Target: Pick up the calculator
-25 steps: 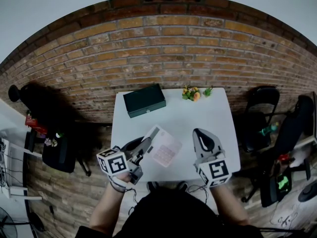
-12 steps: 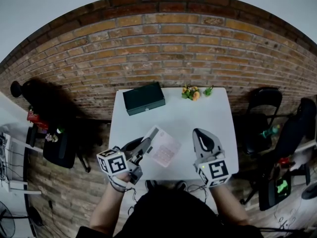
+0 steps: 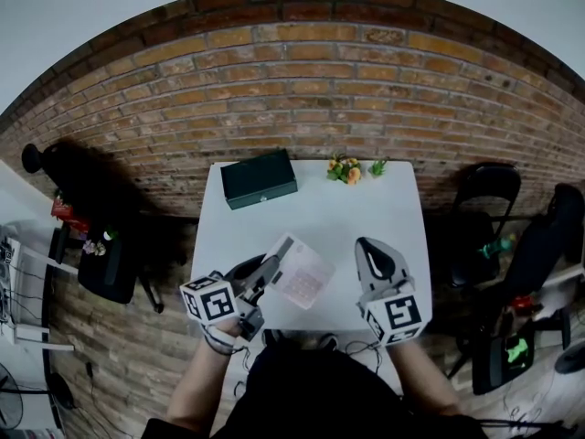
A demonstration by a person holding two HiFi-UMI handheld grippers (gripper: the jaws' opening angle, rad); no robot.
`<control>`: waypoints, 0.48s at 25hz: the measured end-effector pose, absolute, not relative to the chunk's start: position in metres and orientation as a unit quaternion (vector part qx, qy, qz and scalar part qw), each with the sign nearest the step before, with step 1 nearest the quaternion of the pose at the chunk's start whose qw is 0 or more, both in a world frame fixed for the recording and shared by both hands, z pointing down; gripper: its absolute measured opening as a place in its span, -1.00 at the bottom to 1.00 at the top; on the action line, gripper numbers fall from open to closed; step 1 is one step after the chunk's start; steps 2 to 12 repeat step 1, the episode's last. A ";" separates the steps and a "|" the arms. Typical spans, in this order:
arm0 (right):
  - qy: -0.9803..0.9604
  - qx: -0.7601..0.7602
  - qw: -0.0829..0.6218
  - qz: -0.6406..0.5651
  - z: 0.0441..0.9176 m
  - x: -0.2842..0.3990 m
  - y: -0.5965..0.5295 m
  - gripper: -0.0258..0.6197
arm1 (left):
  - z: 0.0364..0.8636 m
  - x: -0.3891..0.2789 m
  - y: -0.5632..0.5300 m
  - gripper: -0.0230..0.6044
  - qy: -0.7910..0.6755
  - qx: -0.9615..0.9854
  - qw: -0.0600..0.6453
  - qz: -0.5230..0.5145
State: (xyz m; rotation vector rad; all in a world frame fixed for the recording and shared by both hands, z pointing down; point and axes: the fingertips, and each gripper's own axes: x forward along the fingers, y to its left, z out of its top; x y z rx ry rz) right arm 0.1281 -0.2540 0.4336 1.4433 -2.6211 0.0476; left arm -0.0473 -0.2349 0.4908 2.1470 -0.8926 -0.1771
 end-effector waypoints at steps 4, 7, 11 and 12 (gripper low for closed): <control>-0.874 0.480 0.076 0.017 0.435 0.131 -0.253 -0.91 | 0.492 -0.044 -0.233 -0.75 -0.352 0.846 0.395 -0.070; -0.874 0.480 0.076 0.017 0.435 0.131 -0.253 -0.91 | 0.492 -0.044 -0.233 -0.75 -0.352 0.846 0.395 -0.070; -0.874 0.480 0.076 0.017 0.435 0.131 -0.253 -0.91 | 0.492 -0.044 -0.233 -0.75 -0.352 0.846 0.395 -0.070; -0.874 0.480 0.076 0.017 0.435 0.131 -0.253 -0.91 | 0.492 -0.044 -0.233 -0.75 -0.352 0.846 0.395 -0.070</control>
